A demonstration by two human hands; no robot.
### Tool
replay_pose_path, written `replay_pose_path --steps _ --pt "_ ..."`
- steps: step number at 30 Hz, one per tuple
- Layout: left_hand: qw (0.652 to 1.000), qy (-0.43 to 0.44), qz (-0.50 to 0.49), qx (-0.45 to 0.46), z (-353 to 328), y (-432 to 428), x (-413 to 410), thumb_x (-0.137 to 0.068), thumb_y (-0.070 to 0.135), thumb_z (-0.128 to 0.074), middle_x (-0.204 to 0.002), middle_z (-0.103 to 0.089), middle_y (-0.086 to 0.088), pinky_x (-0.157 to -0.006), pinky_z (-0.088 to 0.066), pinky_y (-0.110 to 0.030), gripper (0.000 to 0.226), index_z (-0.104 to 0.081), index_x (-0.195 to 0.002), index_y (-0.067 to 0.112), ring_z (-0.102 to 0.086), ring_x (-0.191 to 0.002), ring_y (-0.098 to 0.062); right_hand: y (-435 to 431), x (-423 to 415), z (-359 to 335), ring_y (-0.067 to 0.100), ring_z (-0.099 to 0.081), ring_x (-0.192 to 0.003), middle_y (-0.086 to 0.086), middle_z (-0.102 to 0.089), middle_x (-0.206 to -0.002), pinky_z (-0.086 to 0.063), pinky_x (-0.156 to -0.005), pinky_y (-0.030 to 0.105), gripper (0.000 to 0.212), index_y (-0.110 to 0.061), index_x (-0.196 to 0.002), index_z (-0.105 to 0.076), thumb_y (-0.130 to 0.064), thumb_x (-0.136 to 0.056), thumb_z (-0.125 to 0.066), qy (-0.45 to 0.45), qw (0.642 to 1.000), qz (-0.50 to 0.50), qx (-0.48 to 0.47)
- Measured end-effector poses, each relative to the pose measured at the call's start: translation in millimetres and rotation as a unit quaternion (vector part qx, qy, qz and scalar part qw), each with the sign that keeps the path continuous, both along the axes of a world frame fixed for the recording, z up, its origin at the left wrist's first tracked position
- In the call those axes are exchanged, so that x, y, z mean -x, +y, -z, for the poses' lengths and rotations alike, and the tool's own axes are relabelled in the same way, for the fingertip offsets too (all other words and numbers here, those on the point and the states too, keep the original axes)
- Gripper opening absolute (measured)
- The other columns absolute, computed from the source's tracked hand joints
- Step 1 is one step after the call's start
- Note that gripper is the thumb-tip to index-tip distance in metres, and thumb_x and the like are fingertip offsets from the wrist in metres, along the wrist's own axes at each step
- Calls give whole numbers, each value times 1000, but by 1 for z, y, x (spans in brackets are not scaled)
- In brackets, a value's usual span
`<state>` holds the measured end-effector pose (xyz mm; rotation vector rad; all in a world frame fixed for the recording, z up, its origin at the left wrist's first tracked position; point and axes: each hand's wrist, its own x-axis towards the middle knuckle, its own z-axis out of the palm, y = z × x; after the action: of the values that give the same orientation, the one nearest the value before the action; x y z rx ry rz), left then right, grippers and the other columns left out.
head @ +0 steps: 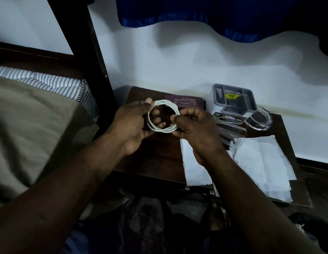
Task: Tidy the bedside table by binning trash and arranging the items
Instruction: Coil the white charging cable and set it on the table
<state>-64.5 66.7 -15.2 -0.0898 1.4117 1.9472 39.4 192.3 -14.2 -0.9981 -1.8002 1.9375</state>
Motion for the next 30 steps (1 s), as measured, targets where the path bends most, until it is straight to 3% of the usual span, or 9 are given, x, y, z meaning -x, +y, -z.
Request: replay_pose_path --steps 5,8,16,21,25,30 --pt "996 16 89 14 1 -2 1 -96 1 -62 -98 -78 -9 -71 -62 -31 16 -69 -107 11 -75 -83 -21 9 2 1 21 -70 -87 16 -72 -95 -62 -68 24 20 3 -109 -67 -5 -92 -75 37 992 72 97" --pt "998 17 60 7 7 2 -5 -92 -3 -66 -98 -78 -10 -72 -61 -28 19 -69 -107 8 -76 -87 -19 5 7 5 21 -70 -89 16 -72 -98 -62 -70 24 22 4 -111 -66 -5 -93 -74 41 989 91 106" --pt "998 10 -36 41 23 9 2 -92 -3 -67 -90 -76 -9 -65 -60 -24 13 -69 -104 2 -74 -78 -15 -1 15 16 27 -73 -90 24 -76 -109 -62 -91 42 19 -10 -107 -69 -19 -93 -77 -4 998 43 40" --pt "993 38 -67 85 28 14 24 -92 -5 -65 -90 -73 -13 -62 -59 -22 12 -69 -103 0 -71 -78 -18 5 18 25 24 -73 -110 6 -75 -115 -58 -101 48 37 -17 -117 -69 -35 -87 -82 -57 995 35 -79" --pt "988 16 -101 118 39 10 49 -92 -8 -65 -103 -71 -19 -61 -61 -23 19 -65 -111 -4 -71 -87 -21 12 17 27 20 -73 -105 1 -76 -108 -59 -99 50 29 -21 -110 -73 -35 -87 -82 -61 993 19 -103" --pt "985 -16 -113 129 54 19 63 -92 -12 -62 -108 -66 -21 -57 -62 -23 19 -63 -108 -3 -66 -80 -19 14 15 34 19 -74 -100 -1 -77 -100 -59 -95 53 19 -25 -101 -73 -34 -87 -82 -72 989 -37 -126"
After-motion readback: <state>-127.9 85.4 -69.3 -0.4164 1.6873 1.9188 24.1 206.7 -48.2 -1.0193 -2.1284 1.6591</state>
